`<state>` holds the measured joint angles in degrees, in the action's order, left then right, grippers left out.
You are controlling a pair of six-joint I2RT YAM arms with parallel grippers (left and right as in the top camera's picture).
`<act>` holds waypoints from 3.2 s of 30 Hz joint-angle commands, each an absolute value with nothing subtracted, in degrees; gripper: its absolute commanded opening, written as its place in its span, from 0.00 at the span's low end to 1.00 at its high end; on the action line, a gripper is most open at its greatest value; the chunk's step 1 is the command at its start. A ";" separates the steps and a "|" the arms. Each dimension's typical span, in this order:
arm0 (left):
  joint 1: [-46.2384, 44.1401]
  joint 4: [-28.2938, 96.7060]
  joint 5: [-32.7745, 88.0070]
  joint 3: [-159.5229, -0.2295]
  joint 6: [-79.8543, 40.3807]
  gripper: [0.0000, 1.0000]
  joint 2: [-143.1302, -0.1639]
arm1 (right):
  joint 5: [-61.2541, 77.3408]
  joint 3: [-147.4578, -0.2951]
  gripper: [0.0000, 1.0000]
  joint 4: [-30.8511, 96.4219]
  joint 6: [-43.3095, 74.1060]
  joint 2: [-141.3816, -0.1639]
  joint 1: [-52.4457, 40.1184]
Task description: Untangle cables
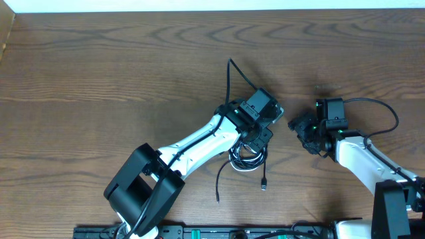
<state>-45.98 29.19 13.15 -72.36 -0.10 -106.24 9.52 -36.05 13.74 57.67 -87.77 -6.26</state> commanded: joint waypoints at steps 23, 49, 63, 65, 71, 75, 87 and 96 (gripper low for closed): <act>-48.62 31.55 12.34 -72.38 -9.34 0.08 -105.82 | -0.03 -30.85 0.64 17.04 58.24 -93.01 -5.67; -48.62 27.73 8.08 -70.13 -9.32 0.25 -107.50 | -0.03 -30.85 0.63 17.12 58.26 -93.01 -5.67; -48.62 22.06 8.05 -66.39 -9.30 0.25 -107.50 | 0.01 -30.85 0.62 17.19 58.24 -93.01 -5.67; -48.62 21.47 8.05 -65.87 -9.30 0.25 -107.50 | 0.01 -30.85 0.63 17.19 58.24 -93.01 -5.67; -48.62 20.51 8.05 -64.07 -9.30 0.25 -107.50 | 0.14 -30.85 0.63 17.17 58.24 -93.01 -5.67; -48.62 20.21 8.05 -63.53 -9.32 0.25 -107.50 | 0.14 -30.85 0.63 17.15 58.24 -93.01 -5.67; -48.62 18.72 8.05 -63.05 -9.32 0.25 -107.50 | 0.16 -30.85 0.61 17.12 58.24 -93.01 -5.69; -48.62 18.70 8.05 -63.05 -9.32 0.25 -107.50 | 0.40 -30.85 0.61 16.97 58.24 -93.01 -5.72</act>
